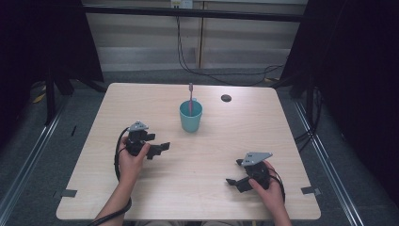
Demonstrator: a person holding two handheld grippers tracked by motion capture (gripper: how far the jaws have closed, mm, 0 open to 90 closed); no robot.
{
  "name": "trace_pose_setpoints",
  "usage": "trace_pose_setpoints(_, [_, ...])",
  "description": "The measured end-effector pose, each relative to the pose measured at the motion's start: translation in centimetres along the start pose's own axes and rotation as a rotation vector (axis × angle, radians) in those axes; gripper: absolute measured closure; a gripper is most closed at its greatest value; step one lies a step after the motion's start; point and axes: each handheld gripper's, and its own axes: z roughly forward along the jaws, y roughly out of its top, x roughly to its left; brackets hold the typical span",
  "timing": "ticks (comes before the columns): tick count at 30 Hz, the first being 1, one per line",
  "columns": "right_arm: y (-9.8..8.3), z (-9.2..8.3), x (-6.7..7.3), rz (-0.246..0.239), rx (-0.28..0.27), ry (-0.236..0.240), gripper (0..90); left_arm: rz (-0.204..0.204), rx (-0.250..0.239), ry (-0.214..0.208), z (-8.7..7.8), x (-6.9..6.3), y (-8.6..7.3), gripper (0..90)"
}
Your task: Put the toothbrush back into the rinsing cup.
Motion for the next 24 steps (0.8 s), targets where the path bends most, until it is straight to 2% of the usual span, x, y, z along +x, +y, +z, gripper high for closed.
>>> trace_pose_setpoints(16, [0.0,0.0,0.0,0.0,0.0,0.001,13.2,0.057,0.042,0.024,0.1,-0.5,-1.5,16.5])
trace_pose_setpoints(24, [0.0,0.0,0.0,-0.001,0.0,0.001,13.2,0.071,0.056,0.03,0.1,-0.7,-1.9,16.5])
